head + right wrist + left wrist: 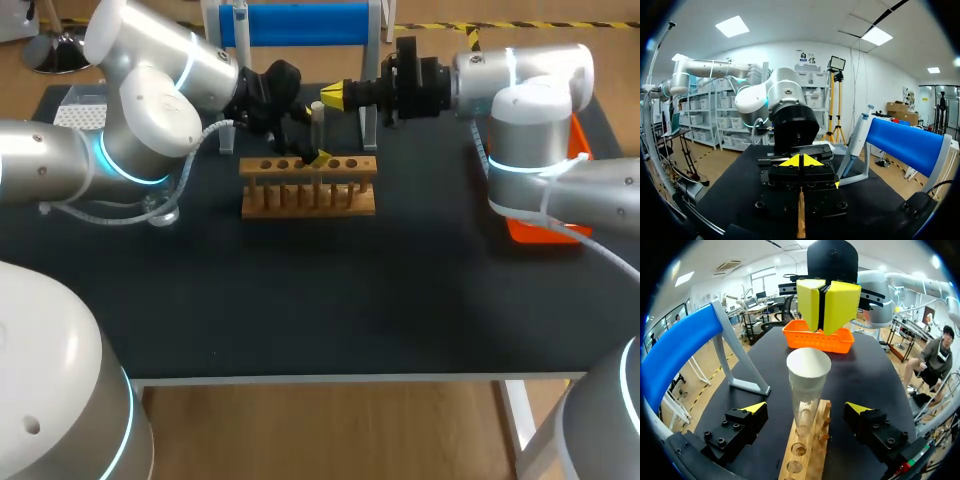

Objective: Invert the test tube, pick up the pipette, mount the tip to pipette, aspirate from beaker and dispense into the tube, eject the tip, return the pipette, and cap with the stopper.

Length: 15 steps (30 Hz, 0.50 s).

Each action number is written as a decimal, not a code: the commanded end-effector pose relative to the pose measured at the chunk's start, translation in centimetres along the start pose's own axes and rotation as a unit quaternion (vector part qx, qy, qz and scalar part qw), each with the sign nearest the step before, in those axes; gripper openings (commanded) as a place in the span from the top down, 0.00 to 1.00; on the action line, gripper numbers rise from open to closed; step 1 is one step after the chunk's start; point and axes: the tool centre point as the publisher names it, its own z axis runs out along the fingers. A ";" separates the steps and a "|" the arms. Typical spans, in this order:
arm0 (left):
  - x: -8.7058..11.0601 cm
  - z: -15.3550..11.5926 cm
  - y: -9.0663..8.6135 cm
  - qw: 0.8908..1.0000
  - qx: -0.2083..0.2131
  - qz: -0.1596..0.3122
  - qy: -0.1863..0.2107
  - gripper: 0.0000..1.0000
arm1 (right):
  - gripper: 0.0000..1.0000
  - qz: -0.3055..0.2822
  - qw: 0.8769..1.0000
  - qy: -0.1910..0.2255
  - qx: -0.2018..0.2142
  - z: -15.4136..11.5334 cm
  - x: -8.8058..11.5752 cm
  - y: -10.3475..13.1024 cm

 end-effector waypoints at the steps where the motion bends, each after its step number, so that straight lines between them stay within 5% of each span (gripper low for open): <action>1: 0.0 0.0 0.0 1.000 -0.001 -0.001 0.001 0.00 | 1.00 0.001 1.000 0.010 -0.005 0.4 -0.4 -0.5; 15: 0.0 0.0 0.0 1.000 -0.001 -0.001 0.001 0.00 | 1.00 0.007 1.000 0.020 -0.007 1.0 -0.6 -1.4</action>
